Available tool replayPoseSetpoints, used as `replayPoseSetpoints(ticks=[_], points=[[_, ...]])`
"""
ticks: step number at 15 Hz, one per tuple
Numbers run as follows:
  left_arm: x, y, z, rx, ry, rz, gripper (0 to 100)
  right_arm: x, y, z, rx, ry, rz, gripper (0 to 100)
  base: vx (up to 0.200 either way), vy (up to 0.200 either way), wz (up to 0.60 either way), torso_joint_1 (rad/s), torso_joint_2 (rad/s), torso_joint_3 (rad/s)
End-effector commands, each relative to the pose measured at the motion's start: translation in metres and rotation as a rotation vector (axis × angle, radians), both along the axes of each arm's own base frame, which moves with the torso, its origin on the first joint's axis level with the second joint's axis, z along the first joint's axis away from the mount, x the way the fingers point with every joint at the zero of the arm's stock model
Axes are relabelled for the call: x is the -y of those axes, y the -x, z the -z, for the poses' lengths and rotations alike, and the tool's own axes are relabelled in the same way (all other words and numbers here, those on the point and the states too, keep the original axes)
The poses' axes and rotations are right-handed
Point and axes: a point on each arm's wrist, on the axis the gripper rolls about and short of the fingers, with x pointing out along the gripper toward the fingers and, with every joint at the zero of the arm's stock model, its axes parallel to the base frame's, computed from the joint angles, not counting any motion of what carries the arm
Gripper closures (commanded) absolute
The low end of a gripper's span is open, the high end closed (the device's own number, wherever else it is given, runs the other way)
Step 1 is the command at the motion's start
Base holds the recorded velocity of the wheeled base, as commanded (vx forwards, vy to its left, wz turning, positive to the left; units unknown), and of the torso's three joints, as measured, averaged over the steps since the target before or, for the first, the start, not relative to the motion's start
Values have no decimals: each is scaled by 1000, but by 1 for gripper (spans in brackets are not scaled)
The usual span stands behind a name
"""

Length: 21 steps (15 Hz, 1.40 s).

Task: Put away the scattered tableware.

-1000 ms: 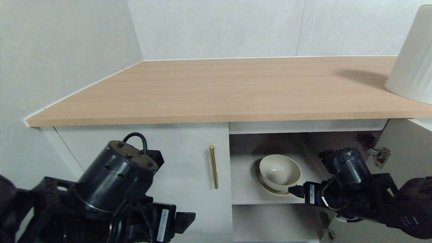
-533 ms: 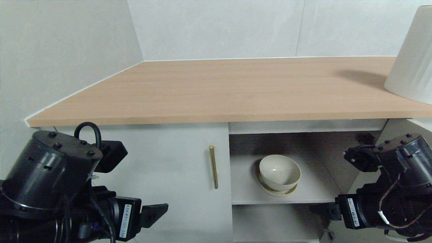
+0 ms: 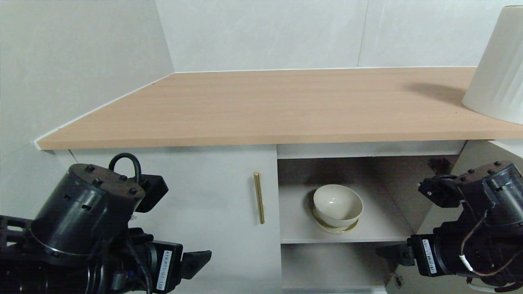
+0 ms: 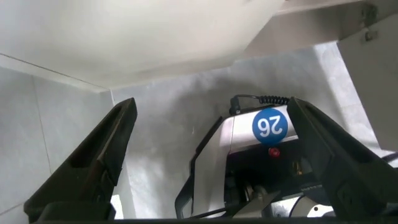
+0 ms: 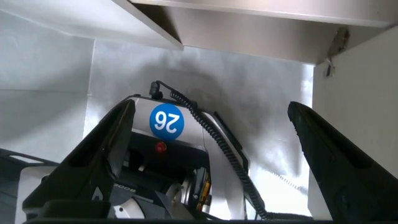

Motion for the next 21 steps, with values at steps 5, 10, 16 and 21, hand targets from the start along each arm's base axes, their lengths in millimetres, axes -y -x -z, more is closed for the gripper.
replayPoseSetpoints(ticks=[5,10,16,21], points=[[3,-3,5,-20,-17,1,0,0,0,0,-2,2,0,0,-200,0,0,1,5,2],[5,-2,7,-26,-24,8,0,0,0,1,-6,4,0,0,-200,0,0,1,1,4],[5,-2,7,-27,-25,11,0,0,0,3,-12,8,0,0,-167,0,0,4,4,2],[5,-2,8,-26,-31,7,0,0,0,3,-10,9,-2,0,0,0,0,0,0,0]])
